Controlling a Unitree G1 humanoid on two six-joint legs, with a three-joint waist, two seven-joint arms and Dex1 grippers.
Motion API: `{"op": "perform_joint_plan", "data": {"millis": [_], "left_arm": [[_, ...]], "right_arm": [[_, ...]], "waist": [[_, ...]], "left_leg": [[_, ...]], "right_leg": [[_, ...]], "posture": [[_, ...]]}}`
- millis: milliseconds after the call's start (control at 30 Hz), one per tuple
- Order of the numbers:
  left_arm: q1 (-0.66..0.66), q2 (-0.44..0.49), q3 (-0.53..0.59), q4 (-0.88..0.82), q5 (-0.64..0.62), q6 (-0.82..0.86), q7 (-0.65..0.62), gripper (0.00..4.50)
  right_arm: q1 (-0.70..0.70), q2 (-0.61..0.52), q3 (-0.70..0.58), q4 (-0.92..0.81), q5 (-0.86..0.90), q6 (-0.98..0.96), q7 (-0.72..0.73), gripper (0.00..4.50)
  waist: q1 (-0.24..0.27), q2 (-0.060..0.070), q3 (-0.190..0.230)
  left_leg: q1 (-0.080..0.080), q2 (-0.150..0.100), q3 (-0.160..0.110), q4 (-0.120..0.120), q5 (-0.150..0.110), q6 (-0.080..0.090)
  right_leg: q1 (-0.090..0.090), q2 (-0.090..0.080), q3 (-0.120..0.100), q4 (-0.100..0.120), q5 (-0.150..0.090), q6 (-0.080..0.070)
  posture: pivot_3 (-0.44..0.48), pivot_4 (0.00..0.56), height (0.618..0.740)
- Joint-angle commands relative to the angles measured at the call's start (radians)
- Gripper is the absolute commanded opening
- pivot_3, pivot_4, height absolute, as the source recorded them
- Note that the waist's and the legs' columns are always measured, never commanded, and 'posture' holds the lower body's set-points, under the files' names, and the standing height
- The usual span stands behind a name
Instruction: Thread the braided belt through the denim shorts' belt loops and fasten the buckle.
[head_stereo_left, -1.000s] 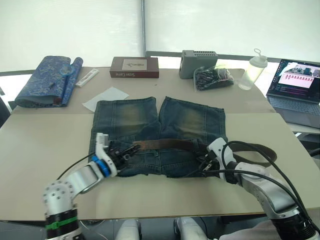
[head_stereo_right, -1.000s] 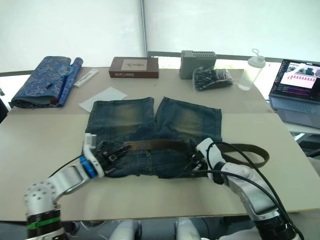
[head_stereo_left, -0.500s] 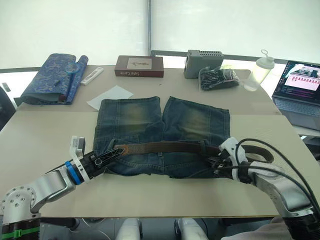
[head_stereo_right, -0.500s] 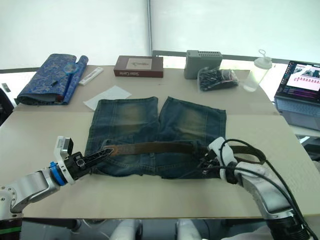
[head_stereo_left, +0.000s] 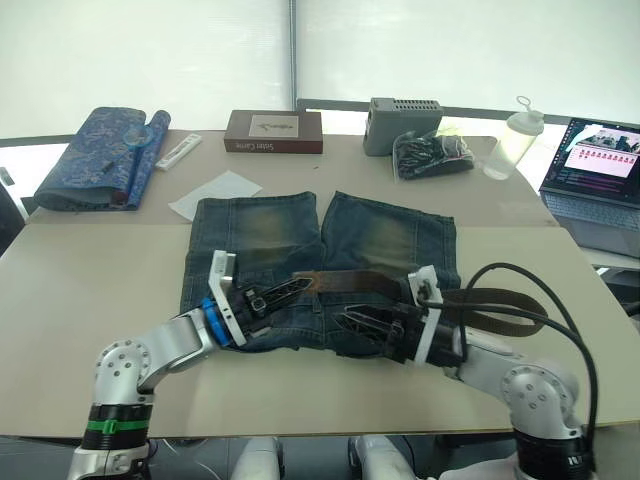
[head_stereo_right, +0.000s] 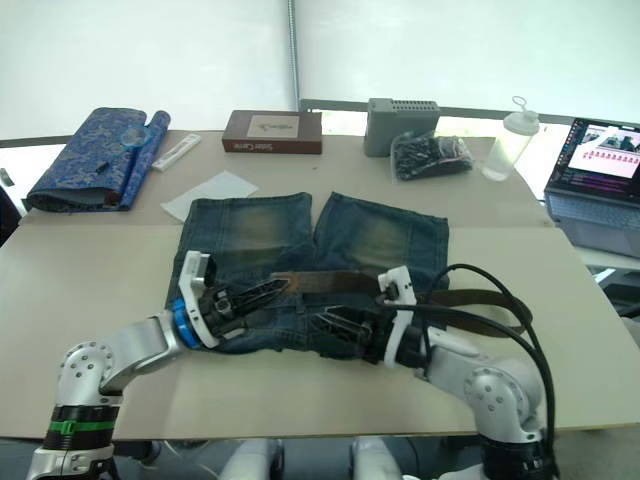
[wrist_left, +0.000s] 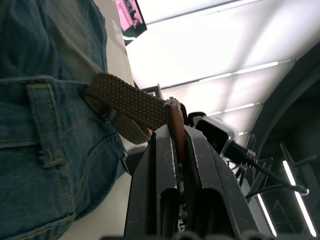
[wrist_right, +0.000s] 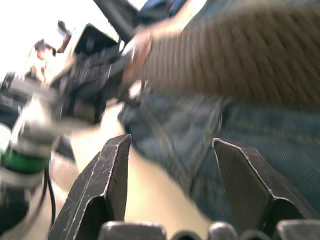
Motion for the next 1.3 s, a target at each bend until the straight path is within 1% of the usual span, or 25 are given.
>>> {"op": "perform_joint_plan", "data": {"millis": [33,133,167,267,300,367,433,500,567,633,667,700,767,800,833,867,967,1033,1133,1300], "left_arm": [[-0.019,-0.005,-0.008,-0.009,0.015,-0.015,-0.009,0.0],[-0.02,-0.003,-0.01,-0.013,0.017,-0.014,-0.013,0.0],[-0.019,-0.001,-0.01,-0.013,0.018,-0.015,-0.014,0.0],[-0.018,0.003,-0.01,-0.016,0.026,-0.018,-0.019,0.0],[-0.018,0.003,-0.01,-0.018,0.029,-0.019,-0.02,0.0],[-0.018,0.003,-0.009,-0.021,0.036,-0.02,-0.026,0.0],[-0.018,0.004,-0.007,-0.038,0.089,-0.027,-0.051,0.0],[-0.022,0.003,-0.004,-0.068,0.187,-0.055,-0.085,0.0],[-0.024,0.011,-0.007,-0.088,0.253,-0.06,-0.114,0.0],[-0.026,0.029,-0.013,-0.124,0.346,-0.073,-0.144,0.78],[-0.025,0.046,-0.02,-0.151,0.392,-0.074,-0.174,1.1],[-0.021,0.069,-0.032,-0.185,0.452,-0.081,-0.205,1.51],[0.0,0.131,-0.063,-0.268,0.598,-0.116,-0.277,2.36],[0.028,0.177,-0.08,-0.323,0.697,-0.159,-0.316,2.89],[0.062,0.22,-0.096,-0.369,0.795,-0.205,-0.349,3.32],[0.109,0.244,-0.099,-0.404,0.881,-0.28,-0.408,3.78],[0.211,0.32,-0.126,-0.431,1.068,-0.438,-0.581,3.78],[0.241,0.338,-0.139,-0.417,1.153,-0.513,-0.647,3.78],[0.264,0.315,-0.153,-0.396,1.23,-0.593,-0.707,3.78],[0.285,0.276,-0.162,-0.391,1.292,-0.625,-0.74,3.78]], "right_arm": [[-0.032,0.045,-0.068,0.005,0.118,-0.005,-0.097,2.91],[-0.047,0.081,-0.103,0.021,0.232,-0.02,-0.176,2.91],[-0.049,0.081,-0.108,0.023,0.261,-0.022,-0.194,2.67],[-0.047,0.064,-0.107,0.026,0.316,-0.027,-0.227,1.78],[-0.046,0.058,-0.105,0.026,0.326,-0.029,-0.235,1.38],[-0.048,0.049,-0.1,0.03,0.343,-0.037,-0.251,0.74],[-0.056,0.04,-0.091,0.039,0.339,-0.041,-0.263,0.02],[-0.064,0.036,-0.084,0.048,0.332,-0.044,-0.272,0.02],[-0.068,0.028,-0.079,0.05,0.331,-0.044,-0.271,0.02],[-0.078,0.018,-0.07,0.056,0.316,-0.043,-0.277,0.0],[-0.082,0.012,-0.066,0.059,0.308,-0.042,-0.277,0.0],[-0.086,0.004,-0.061,0.062,0.296,-0.043,-0.279,0.0],[-0.098,-0.013,-0.051,0.074,0.26,-0.045,-0.292,0.0],[-0.104,-0.032,-0.041,0.076,0.232,-0.043,-0.286,0.0],[-0.109,-0.046,-0.034,0.077,0.206,-0.041,-0.286,0.0],[-0.112,-0.052,-0.033,0.079,0.194,-0.041,-0.291,0.0],[-0.111,-0.079,-0.03,0.067,0.157,-0.035,-0.291,0.0],[-0.106,-0.096,-0.027,0.056,0.138,-0.031,-0.287,0.0],[-0.092,-0.124,-0.018,0.031,0.122,-0.018,-0.283,0.0],[-0.085,-0.144,0.005,0.018,0.095,-0.008,-0.273,0.0]], "waist": [[0.0,0.0,0.0],[0.0,0.0,0.0],[0.0,0.0,0.0],[0.0,0.0,0.0],[-0.001,0.0,0.0],[-0.001,0.0,0.0],[-0.001,0.0,0.0],[-0.001,0.0,0.0],[-0.001,0.0,0.0],[-0.002,0.0,0.0],[-0.003,0.0,0.0],[-0.003,0.0,0.0],[-0.004,0.001,0.0],[-0.006,0.001,0.0],[-0.007,0.001,0.0],[-0.009,0.001,0.0],[-0.009,0.001,0.0],[-0.004,0.001,0.0],[0.003,0.001,0.001],[-0.001,0.001,0.001]], "left_leg": [[0.0,0.0,0.0,0.0,0.0,0.0],[-0.001,0.0,-0.001,0.0,0.0,0.0],[-0.001,0.0,-0.001,0.0,0.0,0.0],[-0.001,0.0,-0.001,0.0,0.0,0.0],[-0.001,0.0,-0.001,0.0,0.0,0.0],[-0.001,0.0,-0.001,0.0,0.0,0.0],[0.0,0.0,-0.001,0.0,0.0,0.0],[-0.001,0.0,-0.001,0.0,0.0,0.0],[-0.001,0.0,0.0,0.0,0.0,0.0],[-0.001,0.0,0.0,0.0,0.0,0.0],[-0.001,0.0,0.0,0.0,0.0,0.0],[-0.001,0.0,0.0,0.0,0.0,0.0],[-0.002,0.0,0.0,0.0,0.0,0.0],[-0.002,0.0,0.0,0.0,0.0,0.0],[-0.003,0.0,0.001,-0.001,0.0,0.0],[-0.003,0.0,0.002,-0.002,0.0,0.0],[-0.004,0.0,0.005,-0.006,0.0,0.0],[-0.004,0.001,0.005,-0.008,0.0,0.0],[-0.005,0.002,0.005,-0.009,0.0,0.0],[-0.006,0.002,0.005,-0.009,0.0,0.0]], "right_leg": [[0.0,0.0,0.0,0.0,0.0,0.0],[0.0,0.0,0.0,0.0,0.0,0.001],[0.0,0.0,0.0,0.0,0.0,0.001],[0.0,0.0,0.0,0.0,0.0,0.001],[0.0,0.0,0.0,0.0,0.0,0.001],[0.0,0.0,0.0,0.0,0.0,0.001],[0.0,0.0,0.0,0.0,0.0,0.0],[0.0,0.0,0.0,0.0,0.0,0.0],[0.0,0.0,0.0,0.0,0.0,0.0],[0.0,0.0,0.0,-0.001,0.0,0.0],[0.0,0.0,0.0,-0.001,0.0,0.0],[0.0,0.0,0.0,-0.001,0.0,0.0],[-0.002,0.0,0.0,-0.001,-0.001,0.0],[-0.002,0.0,0.0,0.0,0.0,0.0],[-0.004,0.0,0.001,0.0,0.0,0.0],[-0.005,0.0,0.002,-0.001,0.0,0.0],[-0.007,-0.001,0.003,-0.001,-0.001,-0.001],[-0.01,-0.001,0.003,-0.001,-0.002,-0.003],[-0.01,0.0,0.002,-0.001,-0.003,-0.004],[-0.01,-0.001,0.002,-0.002,-0.003,-0.002]], "posture": [[0.0,0.15,0.718],[0.0,0.15,0.718],[0.0,0.15,0.718],[0.0,0.15,0.718],[0.0,0.15,0.718],[0.0,0.15,0.718],[0.0,0.15,0.718],[0.0,0.15,0.718],[0.0,0.15,0.718],[0.0,0.15,0.718],[0.0,0.15,0.718],[0.0,0.15,0.718],[0.0,0.15,0.718],[0.0,0.15,0.718],[0.0,0.15,0.718],[0.0,0.15,0.718],[0.0,0.15,0.718],[0.0,0.15,0.718],[0.0,0.15,0.718],[0.0,0.15,0.718]]}}
